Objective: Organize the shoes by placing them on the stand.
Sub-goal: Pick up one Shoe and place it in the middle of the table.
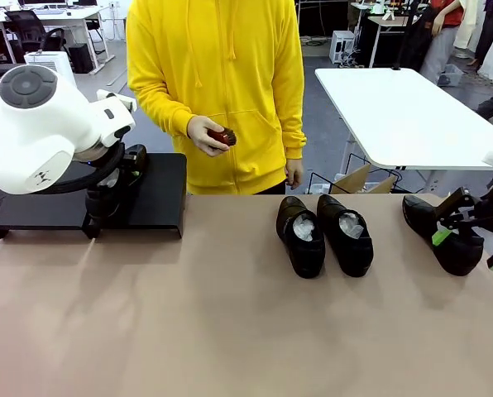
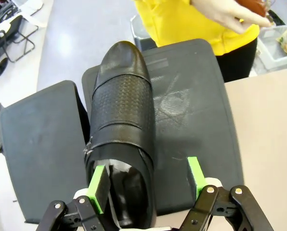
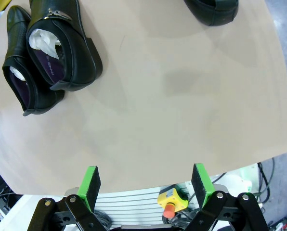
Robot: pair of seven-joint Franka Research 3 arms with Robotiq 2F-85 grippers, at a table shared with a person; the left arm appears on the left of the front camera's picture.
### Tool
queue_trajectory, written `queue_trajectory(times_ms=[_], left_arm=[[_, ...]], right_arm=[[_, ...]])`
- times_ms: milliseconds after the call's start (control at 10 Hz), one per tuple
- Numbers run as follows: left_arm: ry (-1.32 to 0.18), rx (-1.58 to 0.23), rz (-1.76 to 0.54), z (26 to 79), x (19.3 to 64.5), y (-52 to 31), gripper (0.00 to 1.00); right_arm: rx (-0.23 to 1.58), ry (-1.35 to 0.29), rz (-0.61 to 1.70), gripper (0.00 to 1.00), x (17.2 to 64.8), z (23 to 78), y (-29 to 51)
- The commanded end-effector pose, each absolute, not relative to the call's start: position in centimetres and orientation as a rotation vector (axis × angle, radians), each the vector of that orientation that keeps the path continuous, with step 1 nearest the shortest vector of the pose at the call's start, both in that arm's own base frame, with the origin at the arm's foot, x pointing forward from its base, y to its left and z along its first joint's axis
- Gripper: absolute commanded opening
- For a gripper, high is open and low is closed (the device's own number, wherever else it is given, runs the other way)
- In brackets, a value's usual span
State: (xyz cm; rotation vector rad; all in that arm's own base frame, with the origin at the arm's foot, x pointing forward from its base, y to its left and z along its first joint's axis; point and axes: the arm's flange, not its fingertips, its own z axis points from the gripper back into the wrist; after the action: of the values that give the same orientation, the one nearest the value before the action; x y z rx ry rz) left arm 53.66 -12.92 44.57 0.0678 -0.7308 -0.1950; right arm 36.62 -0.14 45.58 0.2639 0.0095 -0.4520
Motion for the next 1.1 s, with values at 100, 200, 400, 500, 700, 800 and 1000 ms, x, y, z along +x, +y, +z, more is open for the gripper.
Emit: queue_trajectory(times_ms=[100,200,400,500,700,800,1000], left_arm=[[-0.735,-0.046,-0.134,50.9,45.0,-14.5,0.83],[-0.702,-0.116,-0.112,52.8,42.2,-14.9,0.83],[-0.593,-0.233,-0.085,55.1,39.2,-15.5,0.83],[-0.484,-0.295,-0.126,55.5,38.8,-15.8,0.83],[-0.38,-0.36,-0.216,56.3,38.2,-16.2,0.83],[-0.393,-0.357,-0.193,56.1,38.8,-16.4,0.83],[-0.418,-0.367,-0.185,55.8,36.7,-17.6,0.83]], right_arm=[[0.255,0.004,-0.437,1.0,36.5,45.6,-0.3],[0.255,0.004,-0.437,1.0,36.5,45.6,-0.3],[0.255,0.004,-0.437,1.0,36.5,45.6,-0.3],[0.255,0.004,-0.437,1.0,36.5,45.6,-0.3],[0.264,0.01,-0.452,1.0,36.6,45.6,-0.1],[0.219,-0.014,-0.389,1.0,37.6,44.9,-0.2],[0.188,0.006,-0.376,1.0,40.1,44.5,-0.4]])
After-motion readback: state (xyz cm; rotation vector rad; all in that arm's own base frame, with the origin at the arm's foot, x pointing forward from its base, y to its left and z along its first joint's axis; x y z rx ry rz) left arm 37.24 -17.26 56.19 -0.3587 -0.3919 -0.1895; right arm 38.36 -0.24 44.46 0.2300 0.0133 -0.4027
